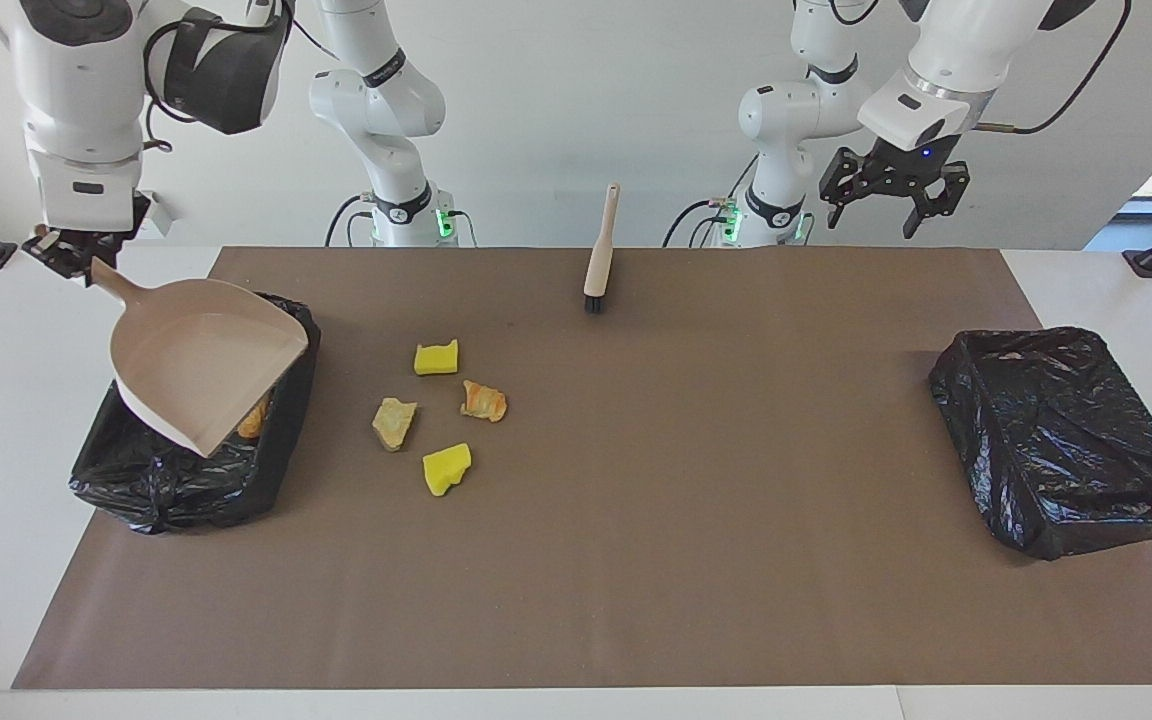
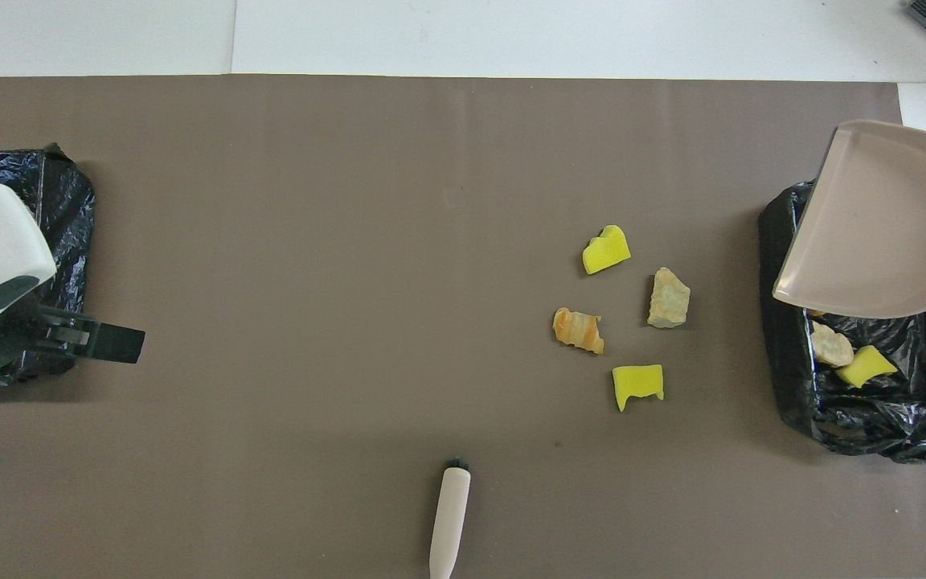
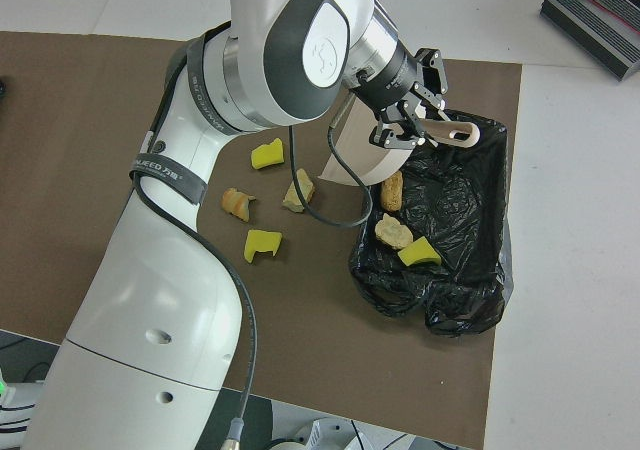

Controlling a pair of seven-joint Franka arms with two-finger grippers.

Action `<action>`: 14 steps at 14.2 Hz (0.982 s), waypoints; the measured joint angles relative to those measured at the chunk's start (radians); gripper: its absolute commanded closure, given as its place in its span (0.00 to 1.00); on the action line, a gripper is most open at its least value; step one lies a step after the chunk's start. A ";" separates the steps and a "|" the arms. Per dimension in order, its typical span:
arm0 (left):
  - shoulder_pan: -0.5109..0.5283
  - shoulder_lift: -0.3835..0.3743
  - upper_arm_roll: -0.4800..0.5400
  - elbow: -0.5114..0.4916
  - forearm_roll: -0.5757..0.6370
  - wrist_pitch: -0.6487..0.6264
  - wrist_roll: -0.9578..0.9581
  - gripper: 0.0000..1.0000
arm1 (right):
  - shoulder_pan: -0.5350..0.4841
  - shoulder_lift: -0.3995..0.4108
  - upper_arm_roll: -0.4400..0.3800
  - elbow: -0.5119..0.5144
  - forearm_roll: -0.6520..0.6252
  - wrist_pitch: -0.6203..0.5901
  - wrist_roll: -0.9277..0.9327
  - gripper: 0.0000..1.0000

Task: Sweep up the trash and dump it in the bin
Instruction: 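Tilt the dustpan with the right gripper to dump debris into bin, then bring the empty dustpan back to the table center with the right gripper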

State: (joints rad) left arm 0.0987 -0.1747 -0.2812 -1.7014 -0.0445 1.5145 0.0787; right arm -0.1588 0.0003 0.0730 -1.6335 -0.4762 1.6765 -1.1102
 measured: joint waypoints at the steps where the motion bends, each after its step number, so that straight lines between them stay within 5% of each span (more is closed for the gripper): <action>1: 0.001 0.006 0.002 0.007 0.000 0.000 0.005 0.00 | 0.018 0.000 0.023 -0.001 0.034 -0.004 0.092 1.00; 7: -0.041 0.093 0.033 0.122 0.045 -0.044 0.010 0.00 | 0.297 0.072 0.056 -0.029 0.225 0.003 0.857 1.00; 14: -0.144 0.167 0.137 0.228 0.056 -0.089 0.011 0.00 | 0.506 0.259 0.056 -0.027 0.504 0.234 1.603 1.00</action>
State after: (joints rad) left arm -0.0451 -0.0074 -0.1441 -1.4730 0.0111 1.4254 0.0900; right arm 0.3472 0.2596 0.1292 -1.6603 0.0277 1.9106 0.4932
